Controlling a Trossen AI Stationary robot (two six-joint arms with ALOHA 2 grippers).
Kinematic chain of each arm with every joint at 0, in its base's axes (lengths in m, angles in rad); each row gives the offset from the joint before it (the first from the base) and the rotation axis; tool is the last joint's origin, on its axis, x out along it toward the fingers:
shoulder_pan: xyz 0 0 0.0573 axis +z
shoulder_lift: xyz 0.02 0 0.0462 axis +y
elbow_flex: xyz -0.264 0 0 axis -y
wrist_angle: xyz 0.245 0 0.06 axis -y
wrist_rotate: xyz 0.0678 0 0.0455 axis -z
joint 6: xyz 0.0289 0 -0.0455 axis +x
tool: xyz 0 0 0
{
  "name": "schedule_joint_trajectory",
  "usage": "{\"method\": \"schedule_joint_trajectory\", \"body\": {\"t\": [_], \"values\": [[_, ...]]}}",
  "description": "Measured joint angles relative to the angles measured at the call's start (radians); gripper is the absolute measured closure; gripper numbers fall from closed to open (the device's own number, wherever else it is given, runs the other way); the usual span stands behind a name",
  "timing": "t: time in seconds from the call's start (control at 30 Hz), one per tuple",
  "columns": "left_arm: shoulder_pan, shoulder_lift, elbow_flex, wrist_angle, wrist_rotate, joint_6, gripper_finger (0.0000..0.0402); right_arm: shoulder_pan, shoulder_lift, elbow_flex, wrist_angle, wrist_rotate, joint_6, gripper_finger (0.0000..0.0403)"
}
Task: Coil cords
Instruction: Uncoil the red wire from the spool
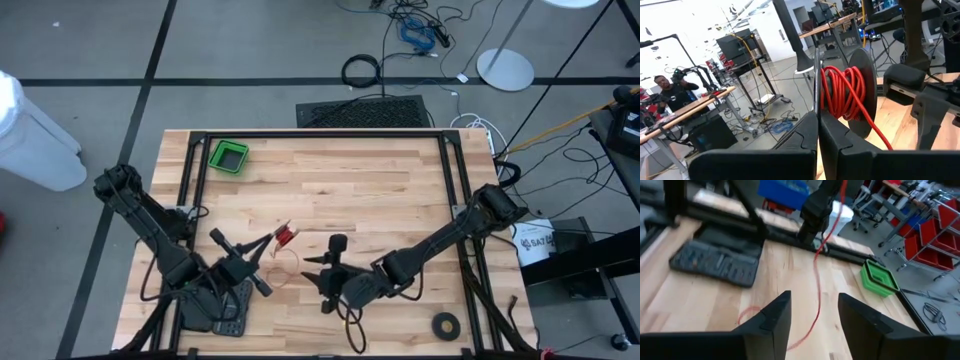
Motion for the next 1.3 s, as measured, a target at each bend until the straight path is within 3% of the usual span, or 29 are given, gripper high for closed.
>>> {"method": "schedule_joint_trajectory", "body": {"t": [0.3,0.5,0.7,1.3], "values": [[0.0,0.0,0.0,-0.001,0.016,-0.026,0.0398,-0.034,0.012,0.0,0.145,-0.005,0.005,0.0249],[0.0,0.0,0.0,-0.002,0.019,-0.025,0.0398,-0.056,0.08,0.0,0.256,-0.085,-0.071,0.0249],[0.0,0.0,0.0,-0.002,0.021,-0.025,0.0398,-0.079,0.126,0.0,0.365,-0.081,-0.095,0.0249],[0.016,0.0,0.0,-0.001,0.073,-0.034,0.0398,-0.116,0.129,0.0,0.363,-0.187,-0.034,0.025]]}}
